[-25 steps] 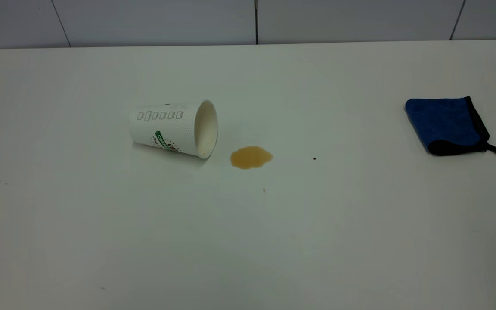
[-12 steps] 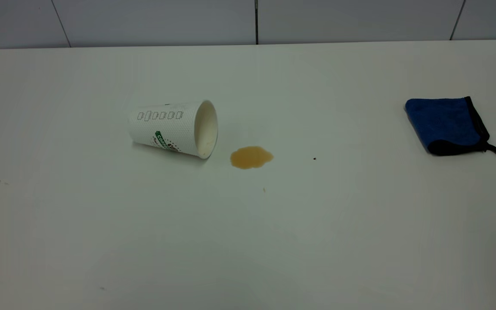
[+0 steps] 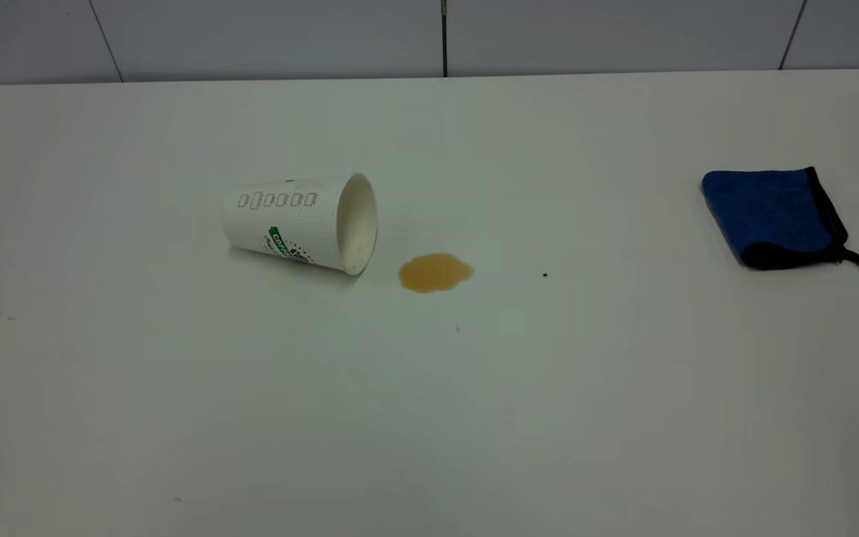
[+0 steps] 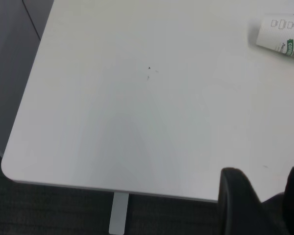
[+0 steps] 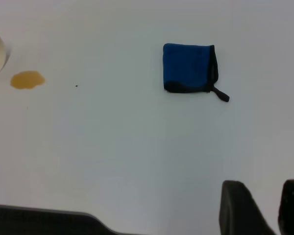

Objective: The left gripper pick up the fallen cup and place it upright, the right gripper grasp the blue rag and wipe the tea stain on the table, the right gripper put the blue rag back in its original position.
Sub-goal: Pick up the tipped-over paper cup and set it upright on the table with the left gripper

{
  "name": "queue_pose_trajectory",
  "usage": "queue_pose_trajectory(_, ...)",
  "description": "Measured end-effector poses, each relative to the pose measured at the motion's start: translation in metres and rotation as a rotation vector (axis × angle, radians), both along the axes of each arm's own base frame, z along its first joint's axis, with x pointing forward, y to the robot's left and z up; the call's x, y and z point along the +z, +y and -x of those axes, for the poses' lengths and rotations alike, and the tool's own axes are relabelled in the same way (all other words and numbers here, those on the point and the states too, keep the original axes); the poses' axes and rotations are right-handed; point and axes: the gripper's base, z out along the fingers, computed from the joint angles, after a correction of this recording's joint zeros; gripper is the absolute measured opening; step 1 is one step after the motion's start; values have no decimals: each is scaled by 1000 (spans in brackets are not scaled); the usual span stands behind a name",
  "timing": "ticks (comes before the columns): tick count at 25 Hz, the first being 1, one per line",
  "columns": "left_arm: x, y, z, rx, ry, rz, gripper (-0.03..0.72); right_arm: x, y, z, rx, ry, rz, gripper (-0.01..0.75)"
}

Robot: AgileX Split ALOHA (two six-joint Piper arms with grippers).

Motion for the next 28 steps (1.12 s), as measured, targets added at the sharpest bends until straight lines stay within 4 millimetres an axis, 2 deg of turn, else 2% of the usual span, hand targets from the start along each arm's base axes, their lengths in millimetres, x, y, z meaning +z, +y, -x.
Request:
queue_pose_trajectory(23, 2, 2, -1, 13, -9, -19, 265, 0, 0, 0, 0, 0, 0, 238)
queue_pose_trajectory(26, 10, 5, -13, 22, -12, -44, 265, 0, 0, 0, 0, 0, 0, 238)
queue_pose_trajectory(28, 15, 6, -30, 18, 3, -51, 265, 0, 0, 0, 0, 0, 0, 238)
